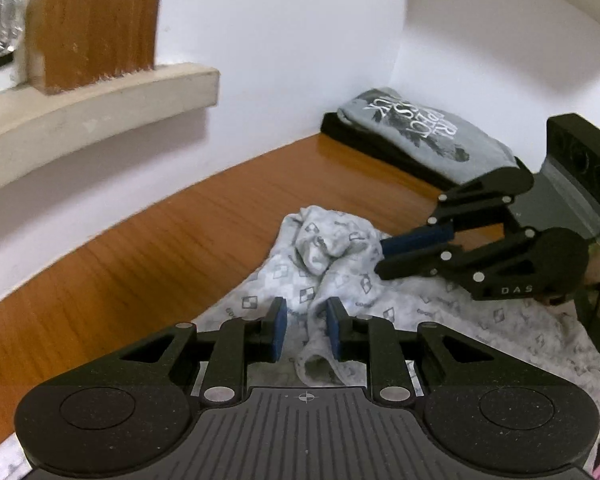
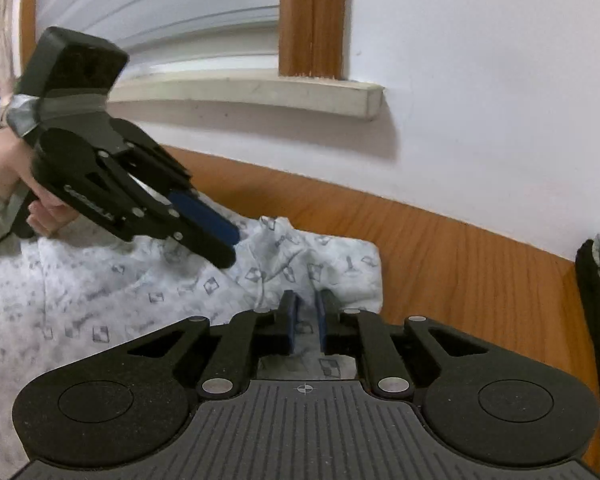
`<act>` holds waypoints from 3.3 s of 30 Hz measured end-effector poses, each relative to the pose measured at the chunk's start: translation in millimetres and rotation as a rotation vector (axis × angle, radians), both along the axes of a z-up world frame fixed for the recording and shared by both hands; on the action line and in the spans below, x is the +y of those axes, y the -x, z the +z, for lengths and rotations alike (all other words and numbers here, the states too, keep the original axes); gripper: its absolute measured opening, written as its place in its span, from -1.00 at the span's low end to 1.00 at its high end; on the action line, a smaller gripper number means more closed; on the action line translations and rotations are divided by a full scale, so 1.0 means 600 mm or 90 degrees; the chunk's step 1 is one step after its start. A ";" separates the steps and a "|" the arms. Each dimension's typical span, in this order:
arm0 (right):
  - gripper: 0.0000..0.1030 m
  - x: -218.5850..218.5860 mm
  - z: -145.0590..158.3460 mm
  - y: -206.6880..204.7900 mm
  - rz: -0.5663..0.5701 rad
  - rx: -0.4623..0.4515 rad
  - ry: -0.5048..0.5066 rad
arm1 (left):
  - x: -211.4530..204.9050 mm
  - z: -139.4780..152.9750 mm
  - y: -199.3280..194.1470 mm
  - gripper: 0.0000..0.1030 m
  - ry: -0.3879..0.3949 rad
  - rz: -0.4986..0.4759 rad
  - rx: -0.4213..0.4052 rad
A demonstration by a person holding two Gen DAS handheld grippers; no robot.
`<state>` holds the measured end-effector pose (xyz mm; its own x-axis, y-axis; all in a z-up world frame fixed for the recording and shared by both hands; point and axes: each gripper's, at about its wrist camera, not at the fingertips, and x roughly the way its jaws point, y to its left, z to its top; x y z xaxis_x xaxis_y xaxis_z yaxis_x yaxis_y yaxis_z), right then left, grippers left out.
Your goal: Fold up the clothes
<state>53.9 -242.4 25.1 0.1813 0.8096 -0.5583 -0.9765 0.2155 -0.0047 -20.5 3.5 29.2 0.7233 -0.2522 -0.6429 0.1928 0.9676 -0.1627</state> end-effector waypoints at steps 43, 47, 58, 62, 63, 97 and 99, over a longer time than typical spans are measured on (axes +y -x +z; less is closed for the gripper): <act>0.28 0.111 0.083 0.436 0.076 -0.001 -0.026 | 0.484 0.011 0.522 0.47 0.071 0.272 -0.082; 0.38 0.138 0.081 0.527 0.106 0.001 -0.039 | 0.500 0.001 0.524 0.51 0.107 0.249 -0.088; 0.38 0.265 0.015 0.705 0.163 -0.050 -0.011 | 0.523 -0.004 0.517 0.64 0.157 0.218 -0.075; 0.38 0.271 0.003 0.734 0.163 -0.059 -0.022 | 0.524 -0.004 0.520 0.66 0.160 0.231 -0.072; 0.38 0.271 0.001 0.738 0.166 -0.055 -0.023 | 0.525 -0.004 0.520 0.66 0.163 0.233 -0.072; -0.64 0.293 -0.042 0.792 0.194 -0.104 -0.052 | 0.482 0.009 0.503 -0.09 0.034 0.251 -0.047; -0.69 0.294 -0.043 0.795 0.195 -0.115 -0.052 | 0.475 0.009 0.501 -0.78 0.016 0.254 -0.042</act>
<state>-423.0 -65.7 -0.7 0.0137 0.8820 -0.4710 -0.9808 -0.0797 -0.1778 -321.3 288.4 34.6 0.8074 0.0420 -0.5885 -0.1869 0.9643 -0.1876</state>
